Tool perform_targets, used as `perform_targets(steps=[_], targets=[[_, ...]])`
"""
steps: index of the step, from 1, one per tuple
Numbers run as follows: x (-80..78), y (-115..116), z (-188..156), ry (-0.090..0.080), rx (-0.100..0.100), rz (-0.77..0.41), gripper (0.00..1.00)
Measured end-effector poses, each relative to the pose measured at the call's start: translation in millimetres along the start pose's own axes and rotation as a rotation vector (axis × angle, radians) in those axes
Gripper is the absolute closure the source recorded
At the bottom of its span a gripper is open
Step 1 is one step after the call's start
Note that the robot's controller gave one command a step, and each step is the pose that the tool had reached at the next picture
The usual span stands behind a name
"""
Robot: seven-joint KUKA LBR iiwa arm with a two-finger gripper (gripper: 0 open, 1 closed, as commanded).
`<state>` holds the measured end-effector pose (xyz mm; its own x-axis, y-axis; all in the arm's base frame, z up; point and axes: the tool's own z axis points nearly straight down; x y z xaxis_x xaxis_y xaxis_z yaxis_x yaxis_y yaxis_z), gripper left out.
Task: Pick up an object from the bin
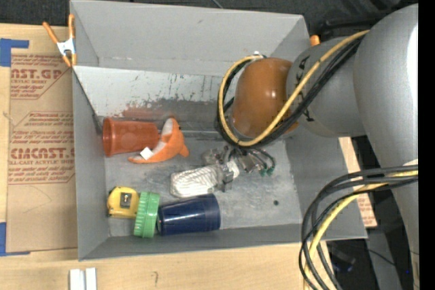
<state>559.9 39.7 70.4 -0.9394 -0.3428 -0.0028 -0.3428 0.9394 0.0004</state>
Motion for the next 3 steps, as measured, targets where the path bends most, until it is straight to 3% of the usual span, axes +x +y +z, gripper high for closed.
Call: perform_targets(steps=[3], targets=[[1.8,1,-10,0.007,-0.001,-0.001,1.0]])
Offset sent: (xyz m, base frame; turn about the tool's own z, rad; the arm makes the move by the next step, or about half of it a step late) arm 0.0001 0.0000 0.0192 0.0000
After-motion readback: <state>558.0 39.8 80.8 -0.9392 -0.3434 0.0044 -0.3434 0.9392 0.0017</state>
